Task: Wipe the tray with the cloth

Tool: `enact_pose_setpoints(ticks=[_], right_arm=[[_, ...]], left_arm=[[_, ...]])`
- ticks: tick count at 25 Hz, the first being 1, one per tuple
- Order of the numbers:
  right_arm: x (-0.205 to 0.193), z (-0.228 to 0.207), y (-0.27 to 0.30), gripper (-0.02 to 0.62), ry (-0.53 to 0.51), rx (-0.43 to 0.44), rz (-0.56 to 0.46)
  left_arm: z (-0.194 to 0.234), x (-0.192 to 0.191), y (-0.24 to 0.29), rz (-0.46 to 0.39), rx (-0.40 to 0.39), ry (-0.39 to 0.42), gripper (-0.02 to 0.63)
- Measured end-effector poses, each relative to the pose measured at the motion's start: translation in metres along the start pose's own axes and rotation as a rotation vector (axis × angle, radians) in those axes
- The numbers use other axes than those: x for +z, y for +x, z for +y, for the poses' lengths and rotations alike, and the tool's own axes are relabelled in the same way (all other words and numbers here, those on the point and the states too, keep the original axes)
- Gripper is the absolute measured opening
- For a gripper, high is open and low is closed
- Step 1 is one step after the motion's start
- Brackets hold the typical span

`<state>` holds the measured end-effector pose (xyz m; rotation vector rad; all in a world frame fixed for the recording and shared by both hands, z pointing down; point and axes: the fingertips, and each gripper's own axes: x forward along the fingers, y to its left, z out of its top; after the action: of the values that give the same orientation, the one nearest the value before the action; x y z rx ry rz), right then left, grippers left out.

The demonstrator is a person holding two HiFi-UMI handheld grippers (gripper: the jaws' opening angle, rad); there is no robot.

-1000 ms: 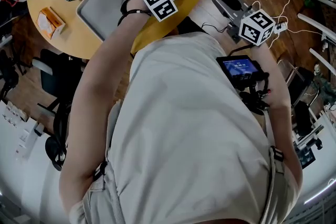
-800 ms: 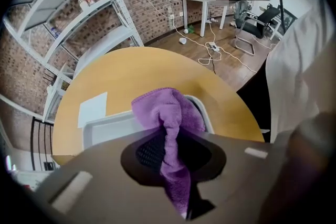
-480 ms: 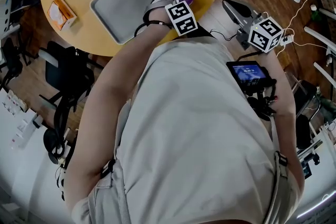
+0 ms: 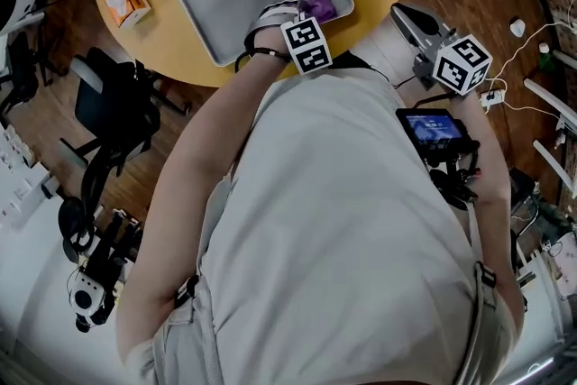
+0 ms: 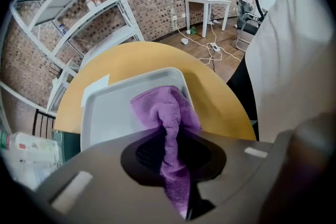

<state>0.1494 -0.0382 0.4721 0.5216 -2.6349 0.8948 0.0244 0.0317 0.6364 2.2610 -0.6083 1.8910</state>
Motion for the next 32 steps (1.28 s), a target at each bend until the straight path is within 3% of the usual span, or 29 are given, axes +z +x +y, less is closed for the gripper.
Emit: enact_pose_setpoints(ticks=[8, 16, 24, 32], right_arm=[[0.017, 0.03, 0.023, 0.003, -0.072, 0.096, 0.04], [0.026, 0.041, 0.048, 0.003, -0.105, 0.161, 0.077], [0.027, 0.044, 0.051, 0.003, -0.107, 0.157, 0.082], [0.02, 0.025, 0.035, 0.003, -0.06, 0.08, 0.073]], left_arm=[[-0.025, -0.083, -0.031, 0.037, 0.046, -0.07, 0.055], [-0.037, -0.152, -0.045, 0.1, 0.087, -0.191, 0.055], [-0.028, -0.173, -0.047, 0.104, 0.068, -0.126, 0.058], [0.053, -0.195, -0.038, 0.129, 0.098, -0.108, 0.058]])
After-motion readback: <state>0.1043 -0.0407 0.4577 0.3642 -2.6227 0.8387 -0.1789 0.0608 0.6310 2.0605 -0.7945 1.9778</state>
